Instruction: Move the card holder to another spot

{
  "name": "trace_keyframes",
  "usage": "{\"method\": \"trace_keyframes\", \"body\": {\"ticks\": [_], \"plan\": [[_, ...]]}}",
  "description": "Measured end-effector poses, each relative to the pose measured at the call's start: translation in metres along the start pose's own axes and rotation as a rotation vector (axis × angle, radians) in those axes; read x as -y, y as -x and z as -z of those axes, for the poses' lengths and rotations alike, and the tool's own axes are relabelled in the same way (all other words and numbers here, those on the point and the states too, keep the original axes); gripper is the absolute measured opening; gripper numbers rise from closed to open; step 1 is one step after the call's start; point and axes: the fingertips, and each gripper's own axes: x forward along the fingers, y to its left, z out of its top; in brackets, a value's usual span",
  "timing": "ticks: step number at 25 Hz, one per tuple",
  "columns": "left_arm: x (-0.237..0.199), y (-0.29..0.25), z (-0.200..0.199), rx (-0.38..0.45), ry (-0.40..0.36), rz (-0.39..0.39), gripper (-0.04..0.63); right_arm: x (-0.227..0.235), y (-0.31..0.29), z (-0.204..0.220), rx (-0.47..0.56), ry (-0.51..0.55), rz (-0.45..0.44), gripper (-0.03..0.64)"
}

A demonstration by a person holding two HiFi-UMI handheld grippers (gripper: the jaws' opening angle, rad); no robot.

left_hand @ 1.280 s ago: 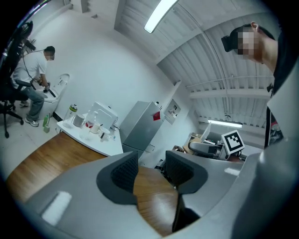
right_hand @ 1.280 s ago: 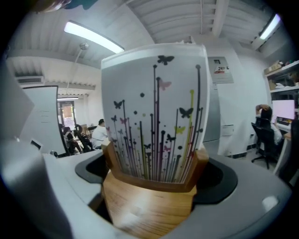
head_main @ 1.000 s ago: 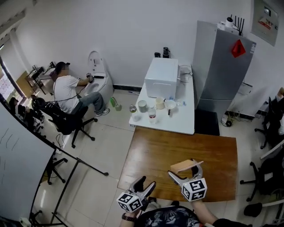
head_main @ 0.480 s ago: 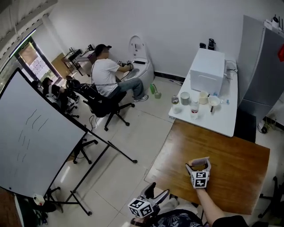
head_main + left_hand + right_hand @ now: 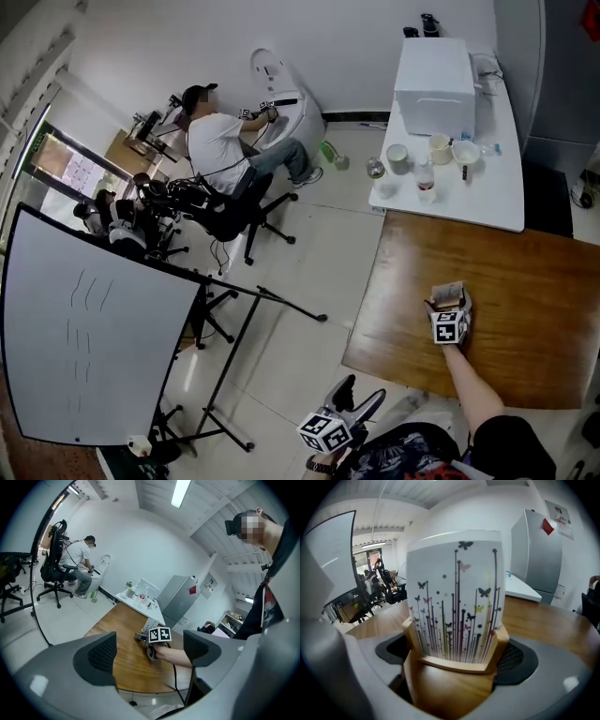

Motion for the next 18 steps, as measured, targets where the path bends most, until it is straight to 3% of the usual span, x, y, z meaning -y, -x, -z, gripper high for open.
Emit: {"method": "trace_keyframes", "body": {"ticks": [3, 6, 7, 8, 9, 12, 15, 17, 18], "plan": [[-0.001, -0.007, 0.008, -0.060, 0.032, 0.039, 0.422, -0.004, -0.003, 0.006, -0.011, -0.009, -0.002, 0.545], [-0.007, -0.015, 0.015, -0.098, 0.061, 0.024, 0.419, -0.008, -0.004, 0.007, -0.039, -0.017, -0.031, 0.548], [-0.007, -0.015, 0.015, -0.094, 0.069, 0.022, 0.403, -0.011, -0.004, 0.009, -0.048, -0.026, -0.057, 0.549], [-0.003, -0.016, 0.016, -0.087, 0.086, 0.040, 0.346, -0.013, -0.002, 0.011, -0.053, -0.043, -0.083, 0.569], [0.005, -0.019, 0.017, -0.085, 0.114, 0.079, 0.280, -0.013, 0.002, 0.016, -0.052, -0.065, -0.102, 0.580], [0.040, -0.033, 0.022, -0.122, 0.197, 0.236, 0.267, 0.000, 0.033, 0.027, -0.035, -0.162, -0.118, 0.580], [0.075, -0.049, 0.025, -0.187, 0.187, 0.359, 0.265, 0.011, 0.092, 0.028, 0.006, -0.241, -0.120, 0.580], [0.102, -0.059, 0.023, -0.233, 0.186, 0.468, 0.192, 0.020, 0.134, 0.026, 0.046, -0.283, -0.124, 0.580], [0.117, -0.063, 0.022, -0.256, 0.180, 0.524, 0.192, 0.024, 0.155, 0.026, 0.068, -0.305, -0.130, 0.574]]}}
